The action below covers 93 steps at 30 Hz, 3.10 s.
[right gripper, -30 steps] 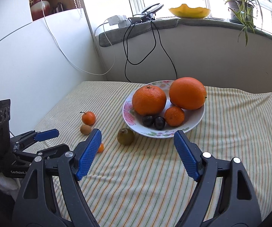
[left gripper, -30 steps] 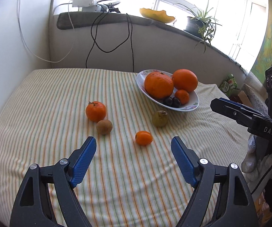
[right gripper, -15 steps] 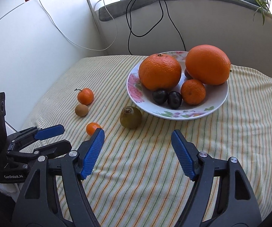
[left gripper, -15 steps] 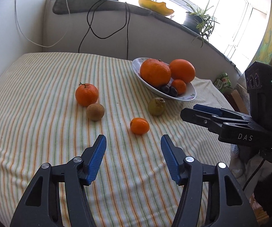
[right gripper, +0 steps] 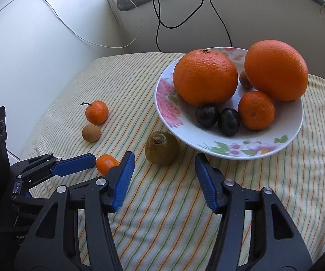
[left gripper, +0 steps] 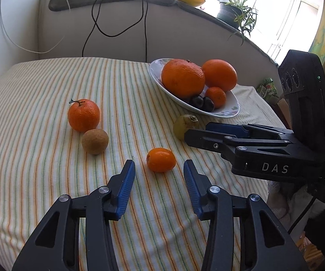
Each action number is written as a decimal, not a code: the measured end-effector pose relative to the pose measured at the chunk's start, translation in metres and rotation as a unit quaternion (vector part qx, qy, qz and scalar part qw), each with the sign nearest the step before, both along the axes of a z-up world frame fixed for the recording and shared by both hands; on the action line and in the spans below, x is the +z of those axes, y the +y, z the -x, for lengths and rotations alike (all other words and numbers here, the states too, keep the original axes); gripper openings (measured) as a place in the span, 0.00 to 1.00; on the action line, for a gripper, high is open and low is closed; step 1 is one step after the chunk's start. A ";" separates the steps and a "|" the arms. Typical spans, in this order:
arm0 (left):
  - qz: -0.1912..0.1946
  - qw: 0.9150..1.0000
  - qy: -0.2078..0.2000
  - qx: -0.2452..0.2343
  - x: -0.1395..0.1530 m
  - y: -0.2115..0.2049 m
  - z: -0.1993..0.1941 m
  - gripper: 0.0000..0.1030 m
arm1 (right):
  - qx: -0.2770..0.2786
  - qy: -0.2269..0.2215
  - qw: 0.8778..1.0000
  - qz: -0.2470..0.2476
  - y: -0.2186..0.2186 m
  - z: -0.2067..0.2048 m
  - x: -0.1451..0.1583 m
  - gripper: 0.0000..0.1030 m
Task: Organize fruits
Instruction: 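Grasp the green kiwi with the right tool while the left tool grasps the small tangerine, then carry the kiwi with the right tool while the left tool carries the tangerine to the plate, then open the right tool releasing the kiwi while the left tool releases the tangerine in the plate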
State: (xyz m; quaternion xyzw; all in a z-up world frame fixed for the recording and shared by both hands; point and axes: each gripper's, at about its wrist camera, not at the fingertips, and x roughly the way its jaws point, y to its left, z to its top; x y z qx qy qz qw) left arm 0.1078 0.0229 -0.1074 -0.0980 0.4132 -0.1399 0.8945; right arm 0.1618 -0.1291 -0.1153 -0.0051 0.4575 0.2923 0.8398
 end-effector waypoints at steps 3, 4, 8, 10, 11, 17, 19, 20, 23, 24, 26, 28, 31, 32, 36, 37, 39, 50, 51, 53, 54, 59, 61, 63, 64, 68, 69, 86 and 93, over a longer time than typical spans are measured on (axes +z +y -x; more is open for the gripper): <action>-0.002 1.000 0.001 -0.005 -0.001 -0.002 -0.003 0.40 | 0.001 0.005 1.000 0.000 0.003 -0.003 -0.002 0.54; -0.004 1.000 0.000 -0.007 -0.001 -0.003 -0.004 0.38 | 0.000 0.005 1.000 0.000 0.004 -0.004 -0.002 0.53; -0.012 1.000 0.004 -0.011 -0.003 -0.007 -0.007 0.35 | -0.003 0.009 1.000 0.005 0.007 -0.009 -0.005 0.48; -0.014 1.000 0.004 -0.012 -0.003 -0.008 -0.009 0.32 | -0.005 0.008 1.000 0.006 0.008 -0.011 -0.005 0.46; -0.014 1.000 0.004 -0.012 -0.004 -0.007 -0.009 0.30 | -0.005 0.008 1.000 0.006 0.009 -0.012 -0.005 0.45; -0.012 1.000 0.005 -0.011 -0.005 -0.005 -0.010 0.26 | 0.003 0.005 1.000 0.010 0.018 -0.015 -0.004 0.32; -0.012 1.000 0.004 -0.012 -0.005 -0.006 -0.009 0.26 | 0.004 0.002 1.000 0.013 0.020 -0.015 -0.005 0.31; -0.011 1.000 0.004 -0.012 -0.004 -0.006 -0.009 0.26 | 0.003 0.002 1.000 0.012 0.021 -0.015 -0.005 0.31; -0.008 1.000 0.003 -0.013 -0.003 -0.006 -0.007 0.26 | 0.004 0.006 1.000 0.003 0.018 -0.011 -0.003 0.31; -0.007 1.000 0.002 -0.012 -0.002 -0.006 -0.007 0.26 | 0.004 0.007 1.000 0.000 0.016 -0.010 -0.002 0.31; -0.004 1.000 0.000 -0.012 0.000 -0.005 -0.005 0.26 | 0.005 0.005 1.000 -0.006 0.013 -0.005 0.001 0.31; -0.001 1.000 -0.003 -0.012 0.003 -0.004 -0.004 0.26 | 0.006 0.003 1.000 -0.013 0.008 0.000 0.004 0.31; 0.001 1.000 -0.010 -0.014 0.010 -0.005 -0.003 0.26 | 0.003 0.001 1.000 -0.021 -0.003 0.006 0.009 0.31; 0.002 1.000 -0.013 -0.014 0.013 -0.006 -0.003 0.26 | 0.001 0.001 1.000 -0.025 -0.007 0.007 0.011 0.31; 0.006 1.000 -0.024 -0.019 0.022 -0.012 -0.004 0.26 | -0.009 -0.007 0.999 -0.037 -0.022 0.012 0.020 0.31; 0.006 0.999 -0.027 -0.021 0.024 -0.014 -0.005 0.26 | -0.011 -0.010 0.999 -0.039 -0.026 0.012 0.022 0.31; 0.006 0.999 -0.031 -0.024 0.027 -0.018 -0.006 0.26 | -0.016 -0.015 0.999 -0.042 -0.034 0.014 0.027 0.31; 0.007 0.998 -0.047 -0.046 0.041 -0.046 -0.023 0.26 | -0.040 -0.036 0.998 -0.043 -0.062 0.010 0.040 0.31; 0.006 0.998 -0.048 -0.047 0.042 -0.048 -0.025 0.26 | -0.041 -0.037 0.998 -0.042 -0.064 0.009 0.041 0.31; 0.005 0.998 -0.049 -0.048 0.043 -0.051 -0.029 0.26 | -0.044 -0.038 0.997 -0.041 -0.066 0.007 0.040 0.31; 0.004 0.998 -0.049 -0.049 0.043 -0.052 -0.030 0.26 | -0.045 -0.038 0.997 -0.041 -0.066 0.006 0.040 0.31; -0.001 0.998 -0.049 -0.049 0.042 -0.056 -0.038 0.26 | -0.049 -0.037 0.997 -0.041 -0.069 -0.001 0.038 0.31; -0.003 0.998 -0.048 -0.048 0.041 -0.056 -0.041 0.26 | -0.049 -0.038 0.997 -0.040 -0.068 -0.003 0.038 0.31; -0.005 0.998 -0.047 -0.048 0.040 -0.057 -0.044 0.26 | -0.049 -0.039 0.997 -0.038 -0.067 -0.007 0.037 0.31; -0.007 0.998 -0.047 -0.048 0.040 -0.058 -0.046 0.26 | -0.049 -0.039 0.997 -0.038 -0.067 -0.008 0.037 0.31; -0.011 0.998 -0.046 -0.051 0.039 -0.061 -0.052 0.26 | -0.051 -0.038 0.997 -0.037 -0.065 -0.015 0.035 0.31; -0.012 0.998 -0.045 -0.051 0.039 -0.062 -0.053 0.26 | -0.051 -0.038 0.997 -0.037 -0.065 -0.016 0.034 0.31; -0.029 0.997 -0.045 -0.048 0.038 -0.067 -0.063 0.26 | -0.057 -0.040 0.997 -0.035 -0.063 -0.029 0.030 0.31; -0.030 0.998 -0.046 -0.042 0.039 -0.066 -0.062 0.27 | -0.062 -0.048 0.997 -0.028 -0.066 -0.029 0.030 0.32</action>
